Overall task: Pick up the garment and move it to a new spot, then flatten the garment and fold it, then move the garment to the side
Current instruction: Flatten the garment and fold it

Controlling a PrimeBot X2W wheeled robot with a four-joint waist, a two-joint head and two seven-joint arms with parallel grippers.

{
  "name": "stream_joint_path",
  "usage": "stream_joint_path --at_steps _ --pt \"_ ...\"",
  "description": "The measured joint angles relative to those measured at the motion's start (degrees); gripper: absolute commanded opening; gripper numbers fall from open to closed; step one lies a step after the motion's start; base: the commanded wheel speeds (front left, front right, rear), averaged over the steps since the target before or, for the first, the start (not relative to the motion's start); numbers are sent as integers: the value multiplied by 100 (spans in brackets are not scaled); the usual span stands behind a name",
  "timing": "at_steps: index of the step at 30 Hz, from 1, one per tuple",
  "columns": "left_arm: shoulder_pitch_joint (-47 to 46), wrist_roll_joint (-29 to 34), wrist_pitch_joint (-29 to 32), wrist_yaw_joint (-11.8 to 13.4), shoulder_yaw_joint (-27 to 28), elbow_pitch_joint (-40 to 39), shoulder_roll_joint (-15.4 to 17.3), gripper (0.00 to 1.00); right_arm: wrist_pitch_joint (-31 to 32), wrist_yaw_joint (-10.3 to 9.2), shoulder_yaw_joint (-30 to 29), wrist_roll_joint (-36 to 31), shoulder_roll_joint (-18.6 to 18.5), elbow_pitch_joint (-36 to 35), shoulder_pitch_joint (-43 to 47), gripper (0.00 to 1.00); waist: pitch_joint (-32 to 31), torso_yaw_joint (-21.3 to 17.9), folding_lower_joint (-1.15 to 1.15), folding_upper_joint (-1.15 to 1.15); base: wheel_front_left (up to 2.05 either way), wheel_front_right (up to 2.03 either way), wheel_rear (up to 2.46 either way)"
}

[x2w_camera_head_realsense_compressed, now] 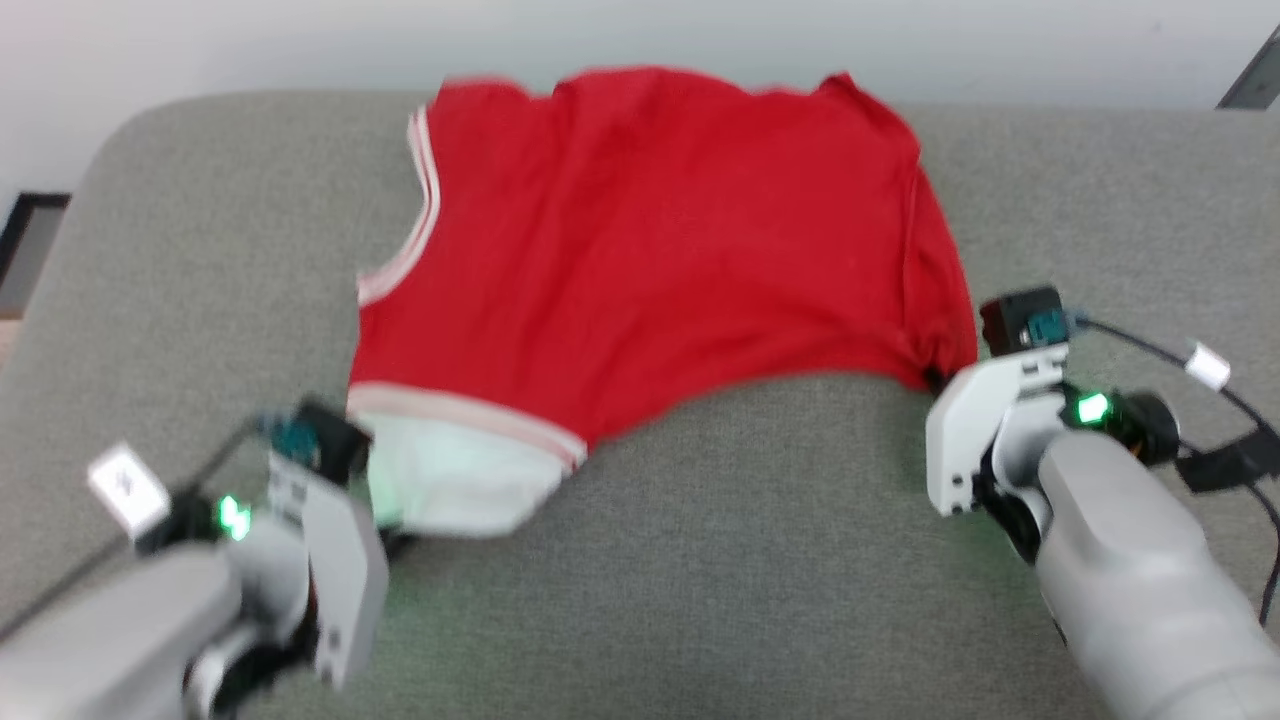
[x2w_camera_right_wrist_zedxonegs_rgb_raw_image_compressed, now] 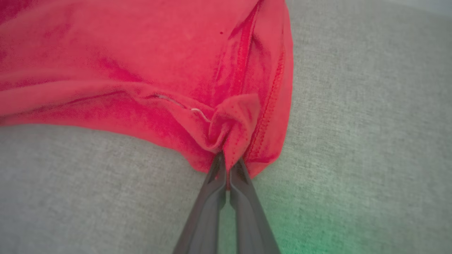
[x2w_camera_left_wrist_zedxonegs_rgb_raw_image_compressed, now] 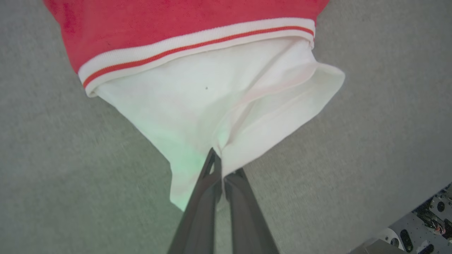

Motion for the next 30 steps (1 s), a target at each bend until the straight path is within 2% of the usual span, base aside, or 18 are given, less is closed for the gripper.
stream_joint_path --at_steps 4,9,13,17,20,23,27,30 --pt "810 -168 -10 670 -64 -1128 545 0 564 1 695 1012 -382 -991 823 0 -222 -49 0 0 0 0 0" --pt "1568 -398 -225 1357 -96 -2189 1021 0 1681 10 1317 2332 -1403 -2918 2011 0 -352 -131 0 0 0 0 0" --pt "2057 -570 -464 1730 -109 -2739 1248 0 2549 10 1352 3043 -2185 -4383 2998 0 -363 -171 0 0 0 0 0" --pt "2440 -753 -608 1995 -120 -3066 1388 0 3342 9 1072 3428 -2647 -5491 3954 0 -351 -162 0 0 0 0 0" --pt "2646 -871 -703 2139 -130 -3205 1477 0 3922 8 815 3572 -2809 -6235 4615 0 -319 -159 0 0 0 0 0" --pt "2734 -912 -772 2226 -124 -3305 1517 0 4205 8 383 3488 -2802 -6693 5079 0 -274 -163 0 0 0 0 0" --pt "2709 -910 -764 2247 -80 -3461 1586 0 4553 7 -137 3256 -2585 -7168 5387 0 -211 -173 0 0 0 0 0" --pt "2474 -781 -714 2291 66 -3623 1782 0 4737 1 -476 2958 -2399 -7526 5420 0 -159 -187 0 0 0 0 0"
